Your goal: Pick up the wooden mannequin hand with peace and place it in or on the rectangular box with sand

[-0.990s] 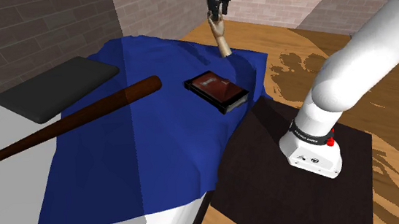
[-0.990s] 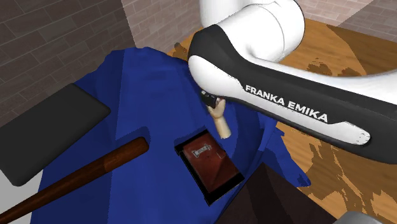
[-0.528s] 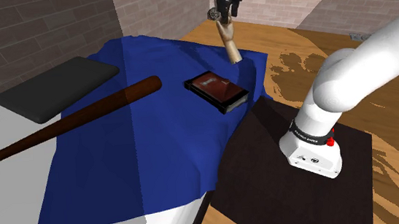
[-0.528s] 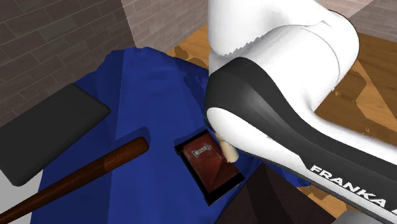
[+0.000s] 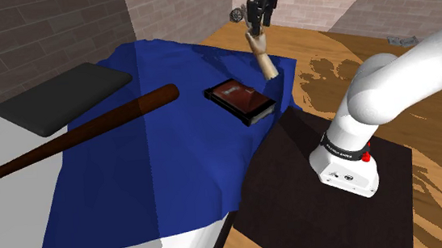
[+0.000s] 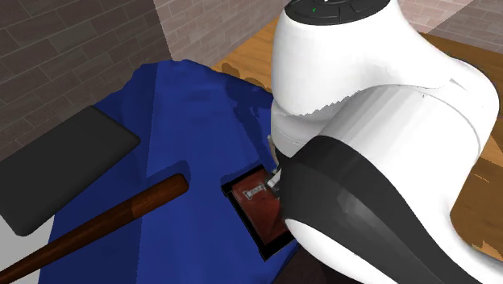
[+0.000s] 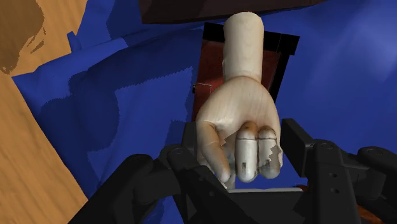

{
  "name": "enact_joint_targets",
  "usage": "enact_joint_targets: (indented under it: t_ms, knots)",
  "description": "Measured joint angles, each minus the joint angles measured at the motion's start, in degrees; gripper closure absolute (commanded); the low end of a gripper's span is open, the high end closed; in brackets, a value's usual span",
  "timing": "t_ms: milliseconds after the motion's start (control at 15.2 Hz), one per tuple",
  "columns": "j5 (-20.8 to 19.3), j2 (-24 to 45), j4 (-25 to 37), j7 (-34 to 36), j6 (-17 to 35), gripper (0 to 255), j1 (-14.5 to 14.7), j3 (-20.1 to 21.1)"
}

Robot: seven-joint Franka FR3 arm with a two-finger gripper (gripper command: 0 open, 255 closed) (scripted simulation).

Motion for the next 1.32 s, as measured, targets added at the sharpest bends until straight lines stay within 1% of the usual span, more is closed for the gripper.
enact_joint_targets:
  t_ms: [1188,1320]
  knots:
    - [-0.5,-0.1,-13.8,1.6,13.6,255,0.0,-0.2]
    - [-0.5,0.2,-14.2,1.7,14.3,255,0.0,-0.2]
